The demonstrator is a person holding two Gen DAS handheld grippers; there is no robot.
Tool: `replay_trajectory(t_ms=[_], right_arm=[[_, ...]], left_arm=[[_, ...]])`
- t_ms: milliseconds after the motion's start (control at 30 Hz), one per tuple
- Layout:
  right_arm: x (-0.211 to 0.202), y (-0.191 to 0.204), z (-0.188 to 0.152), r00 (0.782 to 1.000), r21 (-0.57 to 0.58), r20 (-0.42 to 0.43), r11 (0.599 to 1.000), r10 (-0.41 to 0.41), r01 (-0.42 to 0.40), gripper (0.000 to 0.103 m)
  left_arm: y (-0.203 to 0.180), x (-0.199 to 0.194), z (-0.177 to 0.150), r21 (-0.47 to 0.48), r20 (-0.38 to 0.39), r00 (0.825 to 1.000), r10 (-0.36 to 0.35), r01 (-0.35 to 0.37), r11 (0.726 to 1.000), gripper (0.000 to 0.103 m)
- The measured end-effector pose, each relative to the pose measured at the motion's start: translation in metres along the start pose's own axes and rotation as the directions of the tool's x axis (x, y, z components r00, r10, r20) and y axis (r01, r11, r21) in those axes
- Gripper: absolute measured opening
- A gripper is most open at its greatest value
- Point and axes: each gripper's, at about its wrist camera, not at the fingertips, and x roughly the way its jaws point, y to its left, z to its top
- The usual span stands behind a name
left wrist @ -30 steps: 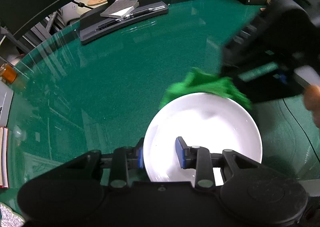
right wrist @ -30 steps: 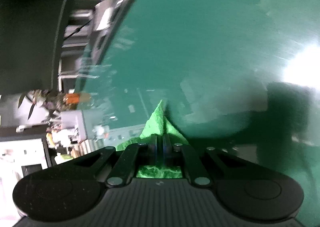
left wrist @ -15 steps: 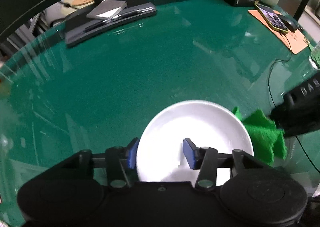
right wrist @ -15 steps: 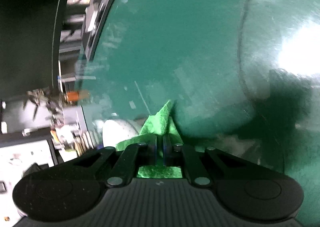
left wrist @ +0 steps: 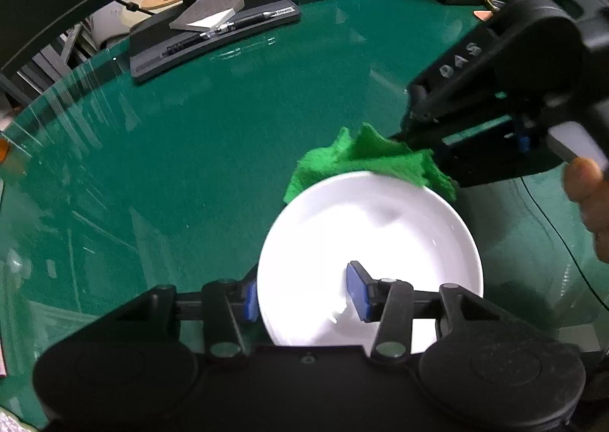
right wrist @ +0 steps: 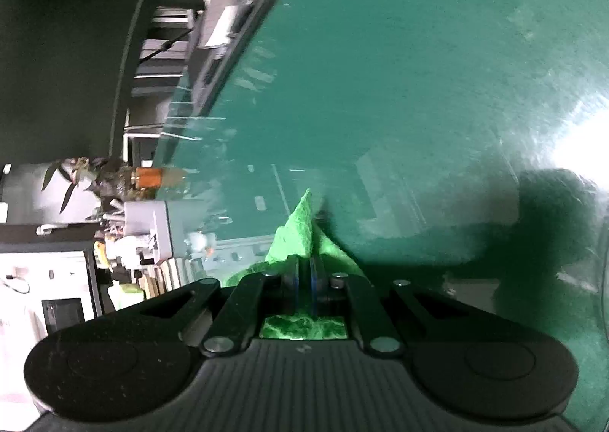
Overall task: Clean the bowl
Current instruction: 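Hold the bowl with the left gripper while the right gripper rubs the cloth inside it, then hold the bowl with the left gripper while the right gripper wipes the cloth across the rim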
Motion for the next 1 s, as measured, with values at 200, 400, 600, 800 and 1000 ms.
replay_trajectory(t_ms=[200,400,600,800,1000], right_arm=[[-0.029,-0.033,-0.028,0.999,0.102,-0.032,0.994,-0.038,0.041,0.007],[-0.012,-0.022,-0.017,0.999,0.077,-0.018,0.996,-0.048,0.05,0.007],[0.013,0.013,-0.003,1.0,-0.039,-0.014,0.999,-0.015,0.015,0.007],[-0.014,-0.015,-0.016,0.999,0.04,0.001,0.999,-0.033,0.033,0.007],[-0.026,-0.034,-0.031,0.998,0.12,-0.019,0.991,-0.052,0.054,0.007]], left_arm=[[-0.001,0.001,0.0,0.039,0.008,1.0,-0.011,0.011,0.999,0.043],[-0.005,0.0,0.002,0.043,0.003,1.0,0.001,-0.001,0.999,0.044],[-0.006,-0.001,0.002,0.049,0.002,1.0,0.007,-0.007,0.999,0.044],[-0.006,-0.001,0.002,0.076,0.006,1.0,-0.001,0.0,0.997,0.045],[-0.007,0.0,0.001,0.086,0.01,1.0,0.001,-0.002,0.996,0.045]])
